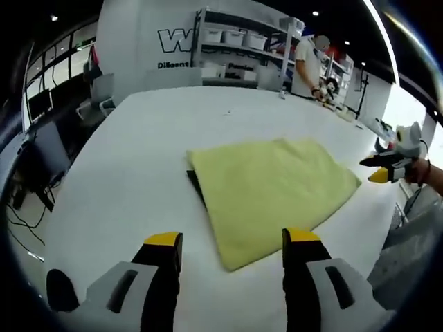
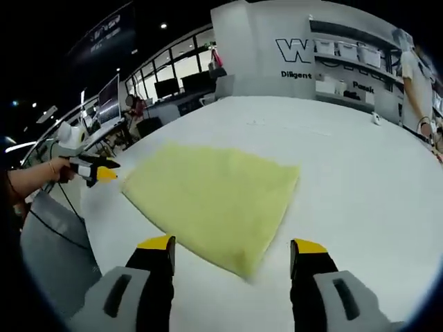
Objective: Fold the garment on the visible template until the final outline fits inside the template.
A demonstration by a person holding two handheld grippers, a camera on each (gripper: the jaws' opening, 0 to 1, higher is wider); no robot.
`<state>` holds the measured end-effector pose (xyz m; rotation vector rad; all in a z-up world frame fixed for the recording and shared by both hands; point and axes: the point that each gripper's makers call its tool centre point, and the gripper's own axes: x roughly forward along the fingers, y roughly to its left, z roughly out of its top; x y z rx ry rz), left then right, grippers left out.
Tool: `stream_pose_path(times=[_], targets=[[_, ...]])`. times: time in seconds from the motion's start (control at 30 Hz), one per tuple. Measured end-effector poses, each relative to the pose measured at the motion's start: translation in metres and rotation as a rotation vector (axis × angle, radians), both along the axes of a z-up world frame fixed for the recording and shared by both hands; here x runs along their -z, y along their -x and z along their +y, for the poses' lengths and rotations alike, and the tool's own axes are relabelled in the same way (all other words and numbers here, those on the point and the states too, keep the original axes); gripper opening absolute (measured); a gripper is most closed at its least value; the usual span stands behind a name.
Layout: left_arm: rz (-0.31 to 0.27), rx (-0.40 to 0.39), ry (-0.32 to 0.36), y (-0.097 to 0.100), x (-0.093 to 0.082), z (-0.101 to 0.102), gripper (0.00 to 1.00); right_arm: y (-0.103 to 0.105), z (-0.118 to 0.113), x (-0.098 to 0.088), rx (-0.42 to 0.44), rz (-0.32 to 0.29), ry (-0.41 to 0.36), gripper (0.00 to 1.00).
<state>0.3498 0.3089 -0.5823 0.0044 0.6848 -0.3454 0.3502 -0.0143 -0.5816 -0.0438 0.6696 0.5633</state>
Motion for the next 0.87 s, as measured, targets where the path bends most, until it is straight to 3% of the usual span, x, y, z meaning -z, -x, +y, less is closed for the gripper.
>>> stream_pose_path(times=[0.33, 0.5, 0.87], targets=[[-0.042, 0.019, -0.011, 0.015, -0.025, -0.009, 0.98, 0.024, 0.008, -0.020, 0.023, -0.030, 0.006, 0.90], [-0.048, 0.008, -0.004, 0.023, -0.031, -0.004, 0.99, 0.039, 0.011, -0.022, 0.028, -0.027, -0.002, 0.98], [-0.056, -0.003, 0.012, 0.033, -0.038, -0.002, 0.99, 0.053, 0.002, -0.029, 0.069, -0.032, -0.006, 0.97]])
